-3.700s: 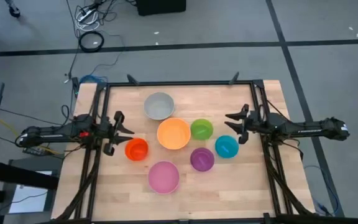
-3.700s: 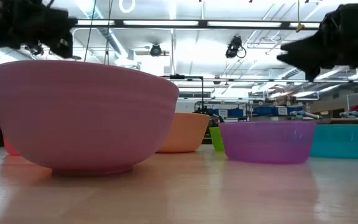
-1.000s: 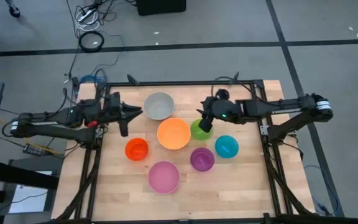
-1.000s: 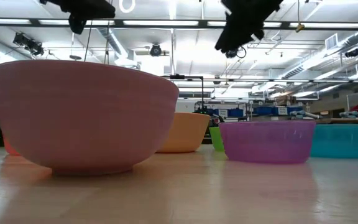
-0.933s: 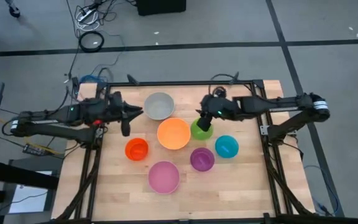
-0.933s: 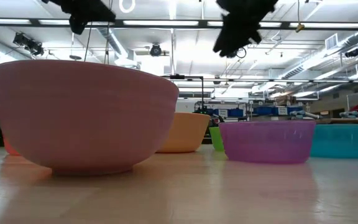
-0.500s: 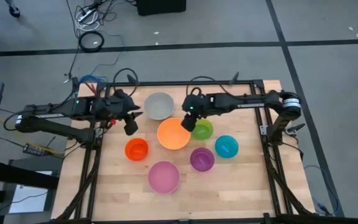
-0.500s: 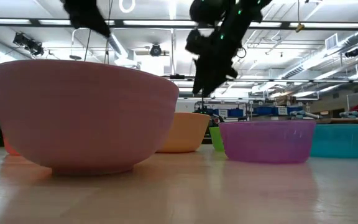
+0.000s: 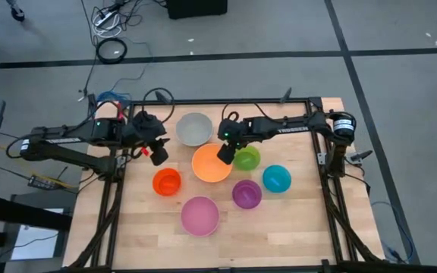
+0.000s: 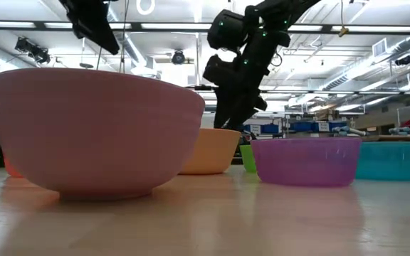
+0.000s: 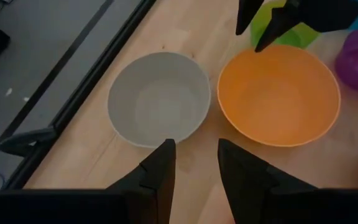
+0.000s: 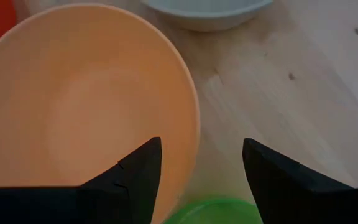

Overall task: Nest bowls inside each other
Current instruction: Stack the light orange bowl on top of the grey bowl

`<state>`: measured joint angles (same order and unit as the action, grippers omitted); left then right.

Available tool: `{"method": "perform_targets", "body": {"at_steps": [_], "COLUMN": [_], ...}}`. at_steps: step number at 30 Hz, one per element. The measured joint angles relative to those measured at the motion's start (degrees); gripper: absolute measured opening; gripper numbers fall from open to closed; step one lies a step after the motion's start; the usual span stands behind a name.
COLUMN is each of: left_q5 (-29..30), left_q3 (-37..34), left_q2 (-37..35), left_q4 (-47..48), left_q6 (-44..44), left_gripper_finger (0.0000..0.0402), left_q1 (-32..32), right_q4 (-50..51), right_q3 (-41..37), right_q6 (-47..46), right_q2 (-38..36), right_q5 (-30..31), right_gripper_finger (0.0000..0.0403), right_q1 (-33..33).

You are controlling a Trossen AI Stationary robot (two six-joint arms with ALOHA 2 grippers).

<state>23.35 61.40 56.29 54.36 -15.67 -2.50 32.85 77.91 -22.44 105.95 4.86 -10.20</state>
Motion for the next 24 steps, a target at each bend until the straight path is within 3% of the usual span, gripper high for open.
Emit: {"method": "perform_targets", "body": {"at_steps": [8,19,24], "left_q5": [-0.33,-0.44,-0.46], "left_q3": [-0.02,-0.02,-0.04], "left_q2": [0.00,-0.02,-0.02], "left_q4": [-0.80,-0.90,-0.62], "left_q6": [-1.09,-1.10,-1.10], "left_gripper_finger": [0.0130,0.0130,0.0130], "left_q1": [0.00,0.00,0.00], "right_q4": [0.11,-5.24,-6.11], "right_q3": [-0.02,-0.02,-0.02], "right_q6": [-0.67,0.49,1.60], "right_q2": [0.93,7.63,8.10], "right_q5": [0.95,1.93,2.64], "right_gripper_finger": [0.0213,0.0210,0.0149], "right_q1": [0.09,0.93,0.39]}}
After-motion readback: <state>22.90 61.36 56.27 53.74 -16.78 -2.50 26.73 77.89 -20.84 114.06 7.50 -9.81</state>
